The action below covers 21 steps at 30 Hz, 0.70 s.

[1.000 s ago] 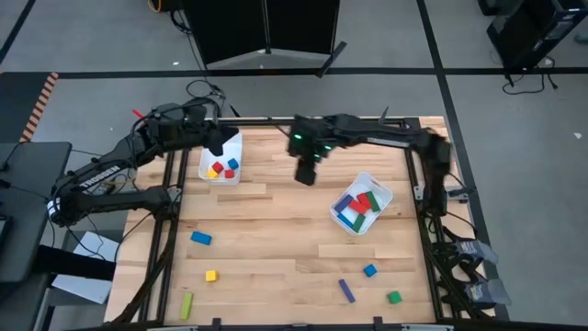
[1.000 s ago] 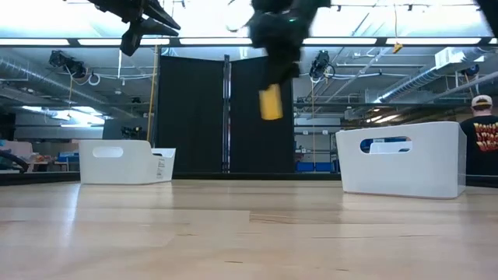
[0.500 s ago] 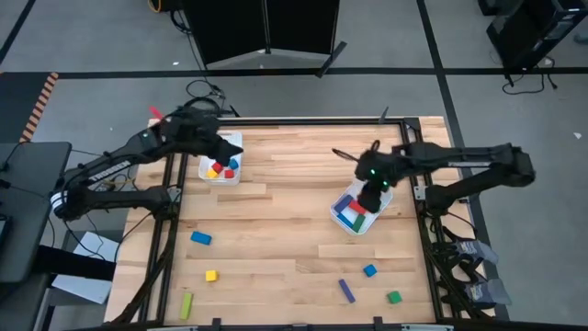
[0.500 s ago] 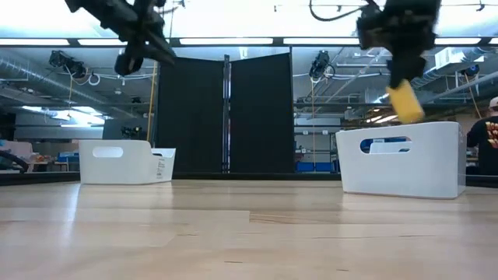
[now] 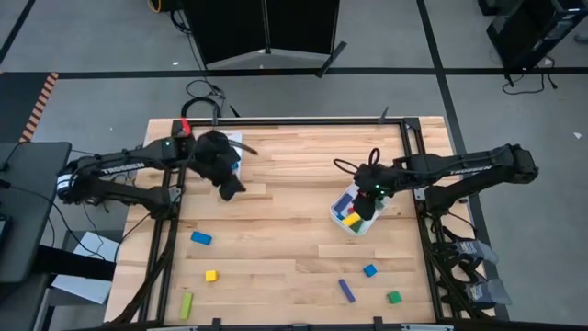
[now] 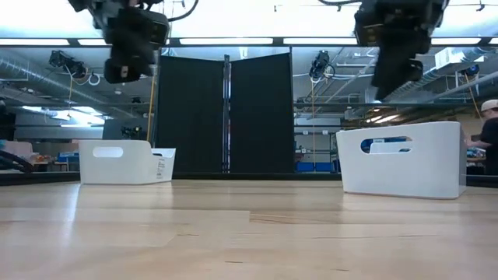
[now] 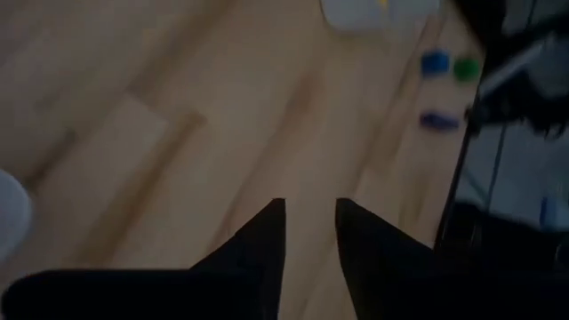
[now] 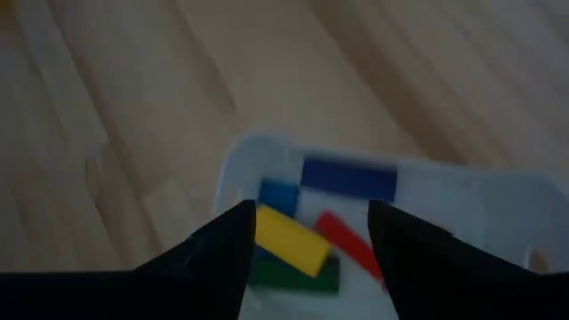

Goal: Sort blocks by size
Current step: Put the blue rectangle block into the right white bin

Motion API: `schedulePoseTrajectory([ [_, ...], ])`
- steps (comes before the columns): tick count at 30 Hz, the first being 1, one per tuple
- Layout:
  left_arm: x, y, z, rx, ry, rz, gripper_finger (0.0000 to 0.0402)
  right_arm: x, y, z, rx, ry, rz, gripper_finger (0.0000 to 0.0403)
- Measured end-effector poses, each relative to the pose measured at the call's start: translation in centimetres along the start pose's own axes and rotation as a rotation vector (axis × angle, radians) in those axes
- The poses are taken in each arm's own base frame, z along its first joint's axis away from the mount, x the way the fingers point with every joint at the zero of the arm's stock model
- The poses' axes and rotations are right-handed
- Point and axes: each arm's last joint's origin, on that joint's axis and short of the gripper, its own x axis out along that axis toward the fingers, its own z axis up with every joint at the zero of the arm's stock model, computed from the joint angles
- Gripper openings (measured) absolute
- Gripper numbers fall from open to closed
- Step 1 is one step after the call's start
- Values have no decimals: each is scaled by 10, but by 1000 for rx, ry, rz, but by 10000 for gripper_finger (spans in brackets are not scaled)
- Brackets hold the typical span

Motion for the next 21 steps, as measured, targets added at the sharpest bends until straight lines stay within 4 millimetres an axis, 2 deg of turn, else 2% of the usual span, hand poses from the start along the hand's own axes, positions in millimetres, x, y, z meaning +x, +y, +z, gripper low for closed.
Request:
schedulePoseTrajectory([
  [4, 5, -10, -19, 36, 137, 14, 149, 0, 3, 8, -2, -85, 15, 226],
  [12, 24, -20, -53, 101, 450, 163, 235, 1, 0, 21, -2, -178, 39, 211],
  [21, 60, -35, -82, 352, 695, 254, 253, 0, -2, 28, 21, -228, 55, 199],
])
